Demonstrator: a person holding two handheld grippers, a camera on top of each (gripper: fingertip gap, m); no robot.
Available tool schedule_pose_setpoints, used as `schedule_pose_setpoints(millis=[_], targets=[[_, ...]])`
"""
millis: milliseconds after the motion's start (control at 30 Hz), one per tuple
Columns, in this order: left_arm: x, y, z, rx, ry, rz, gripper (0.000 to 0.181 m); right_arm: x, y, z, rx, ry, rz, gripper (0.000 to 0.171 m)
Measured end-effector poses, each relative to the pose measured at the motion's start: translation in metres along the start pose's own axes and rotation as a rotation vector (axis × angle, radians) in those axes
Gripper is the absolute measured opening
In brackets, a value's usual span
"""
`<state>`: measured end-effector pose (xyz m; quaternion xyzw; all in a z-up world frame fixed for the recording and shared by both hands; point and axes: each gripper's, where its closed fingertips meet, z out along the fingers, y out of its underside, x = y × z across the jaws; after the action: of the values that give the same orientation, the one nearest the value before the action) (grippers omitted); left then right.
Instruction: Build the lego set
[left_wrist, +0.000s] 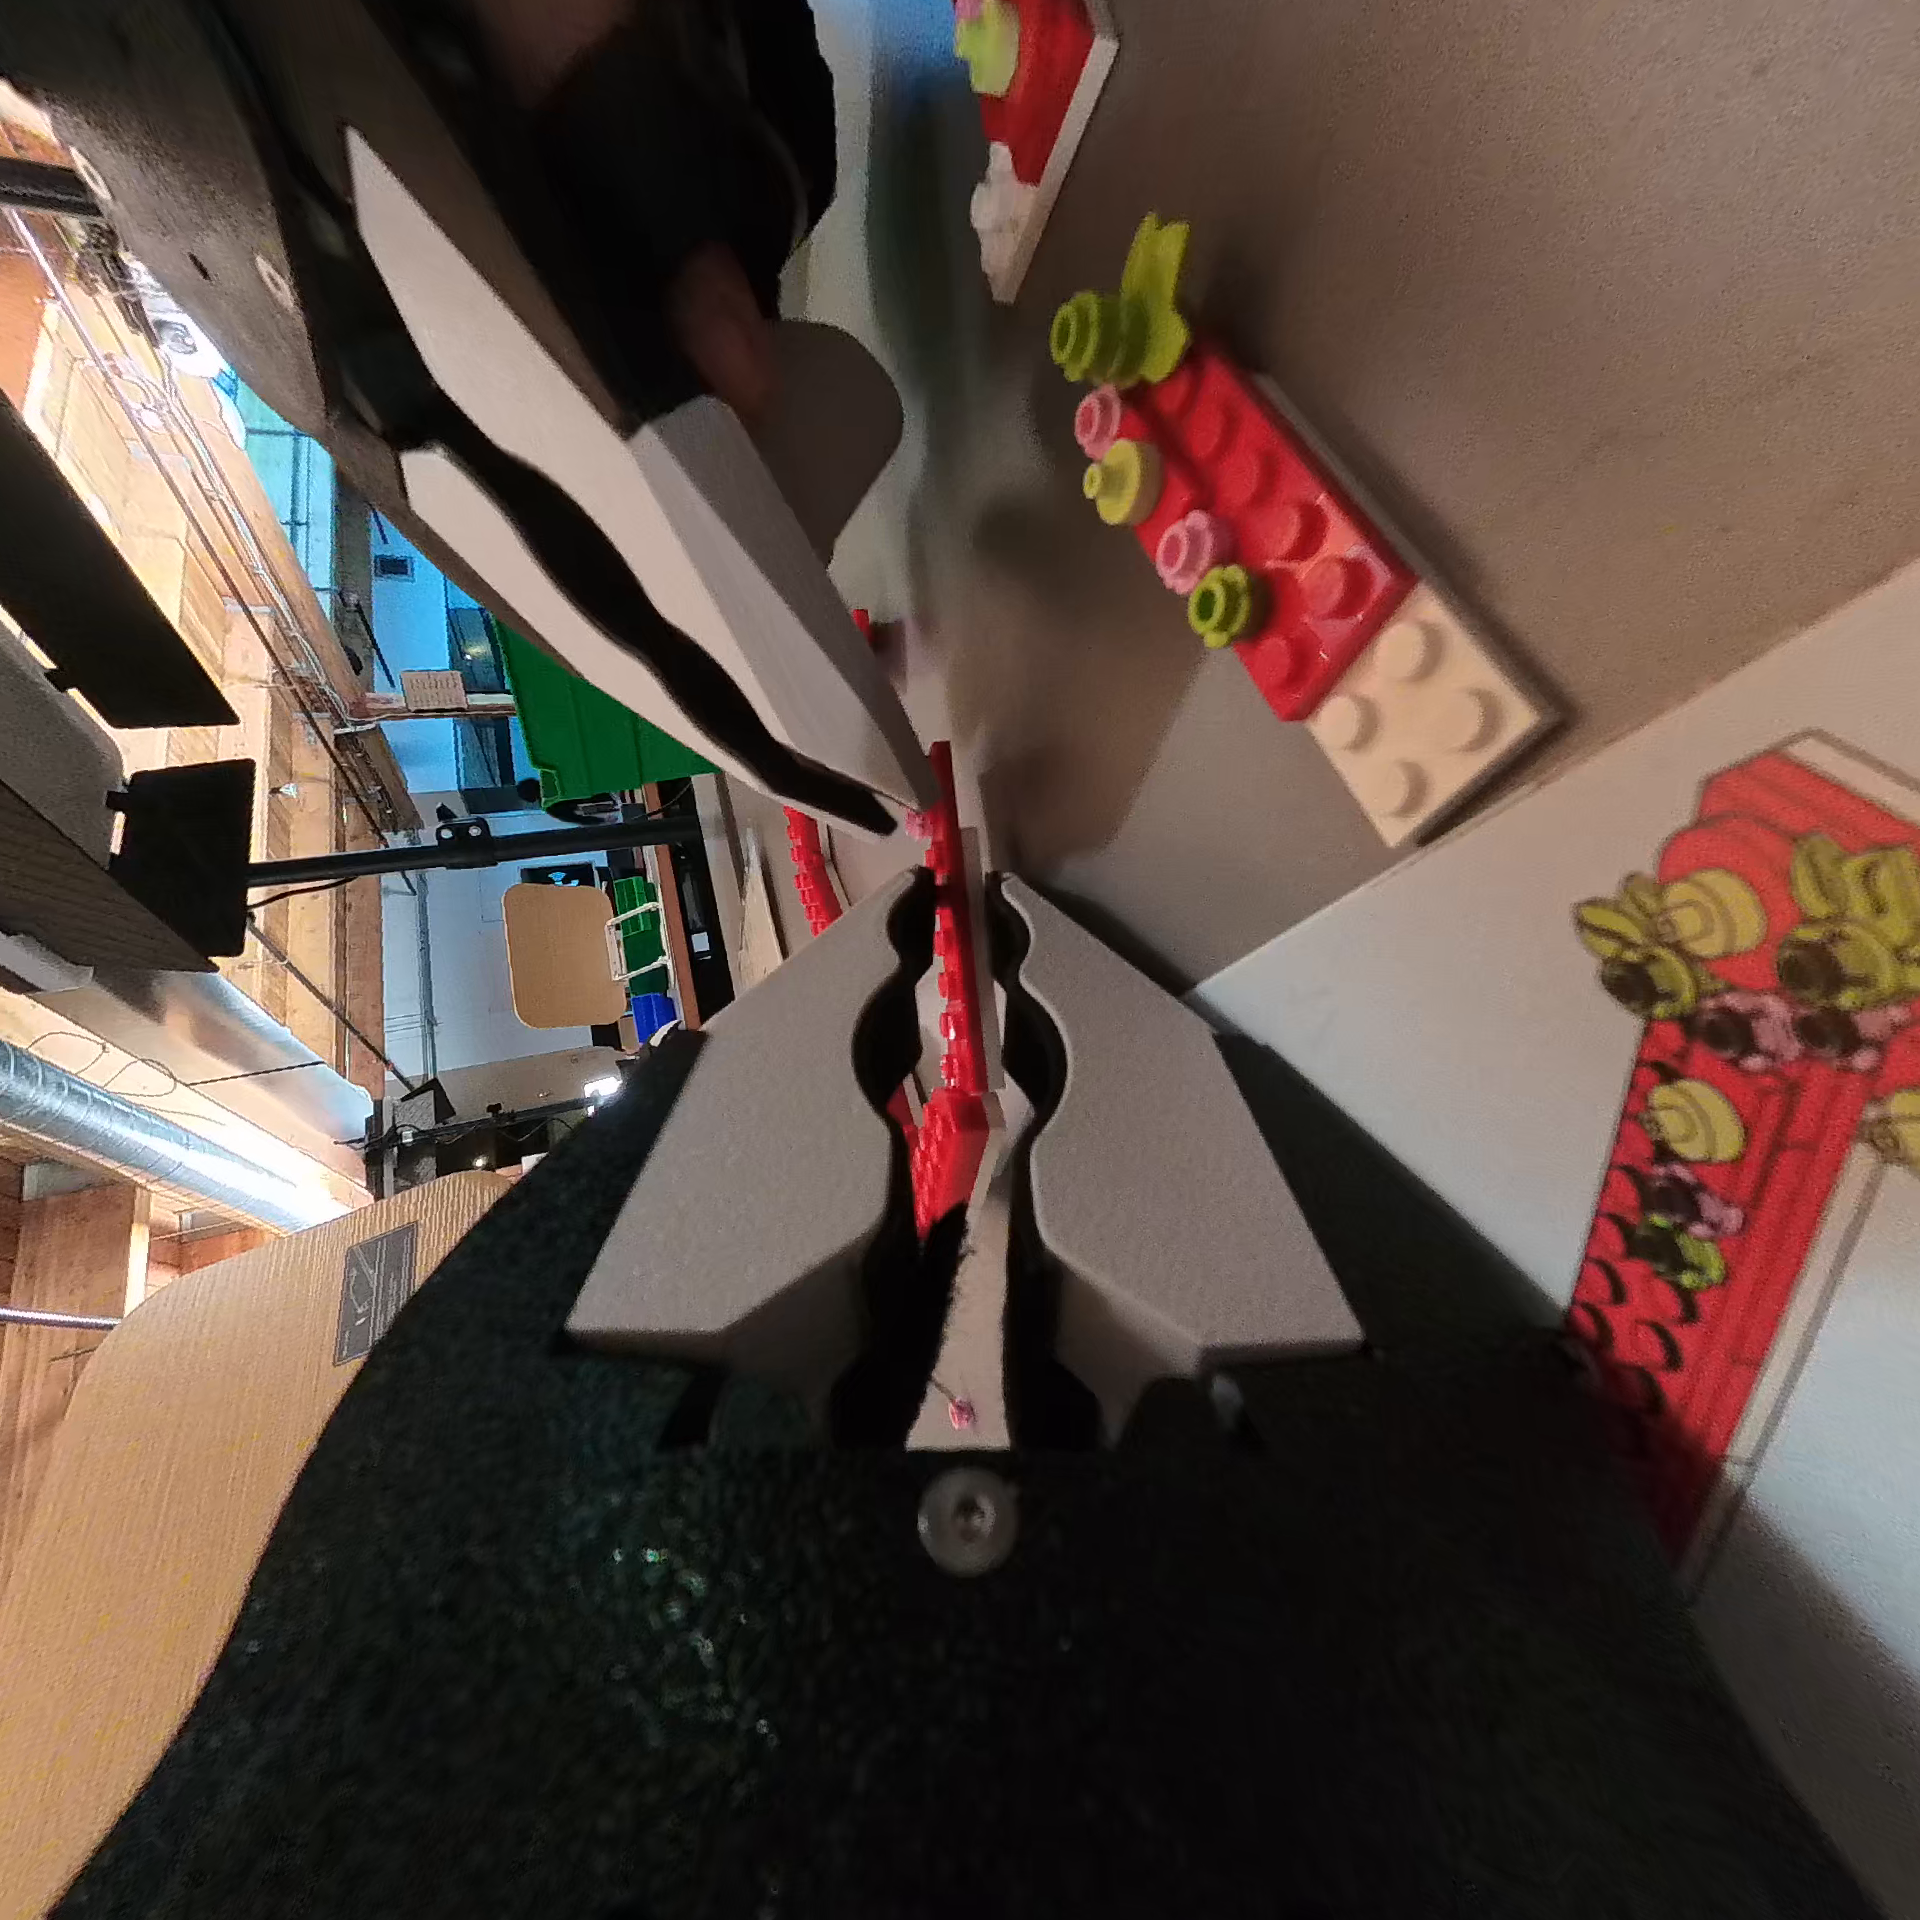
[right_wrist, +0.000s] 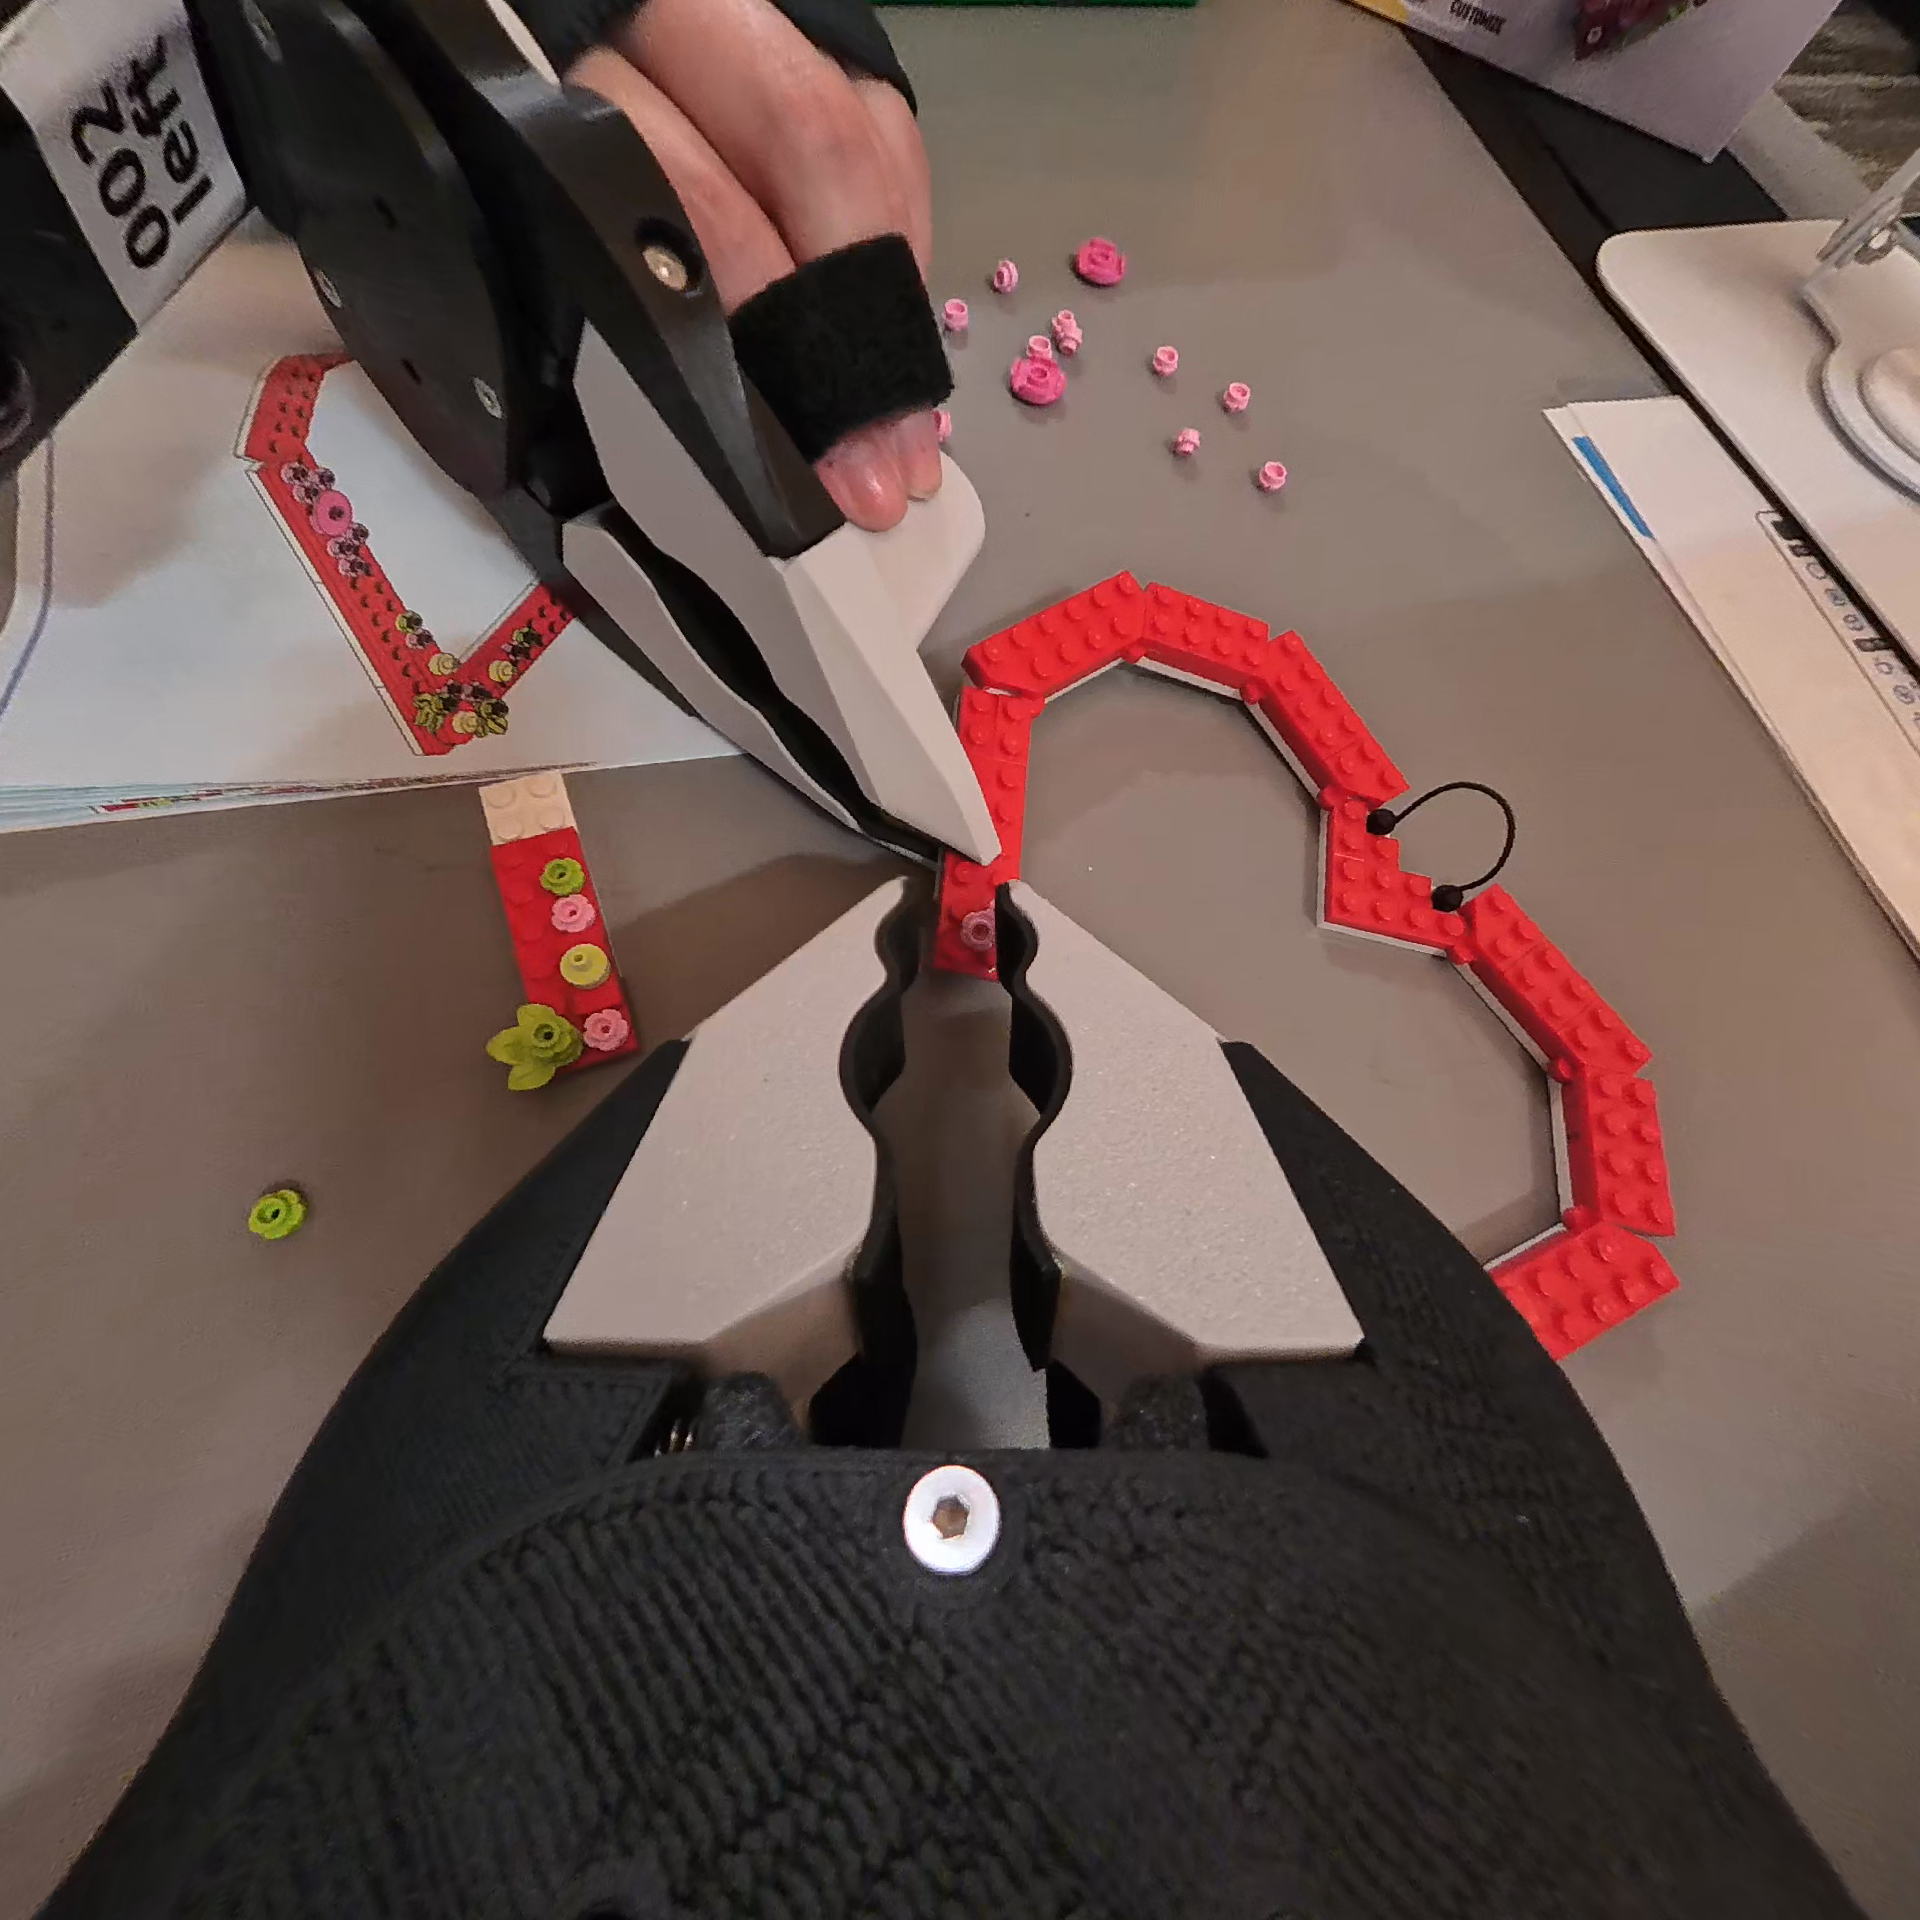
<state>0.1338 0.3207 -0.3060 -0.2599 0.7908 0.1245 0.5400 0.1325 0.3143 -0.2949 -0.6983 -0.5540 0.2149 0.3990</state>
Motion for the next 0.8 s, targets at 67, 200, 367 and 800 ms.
schedule_pose_setpoints(millis=[67,200,367,800], targets=[[-0.0001,0.0,0.0,0.0,0.0,-0.001,0.007,0.0,-0.0012,-0.0027,0.013,-0.006,0.011,0.014],[-0.0001,0.0,-0.0001,0.0,-0.001,-0.001,0.006,0.0026,0.0006,-0.0095,0.04,-0.02,0.058,0.013],[-0.0001,0.0,-0.0001,0.0,-0.001,-0.003,0.006,0.0019,0.0012,-0.0089,0.074,-0.078,0.172,0.011],[-0.0001,0.0,-0.0005,0.0,-0.001,-0.001,0.006,0.0042,0.0059,-0.0035,0.042,-0.089,0.223,0.004]])
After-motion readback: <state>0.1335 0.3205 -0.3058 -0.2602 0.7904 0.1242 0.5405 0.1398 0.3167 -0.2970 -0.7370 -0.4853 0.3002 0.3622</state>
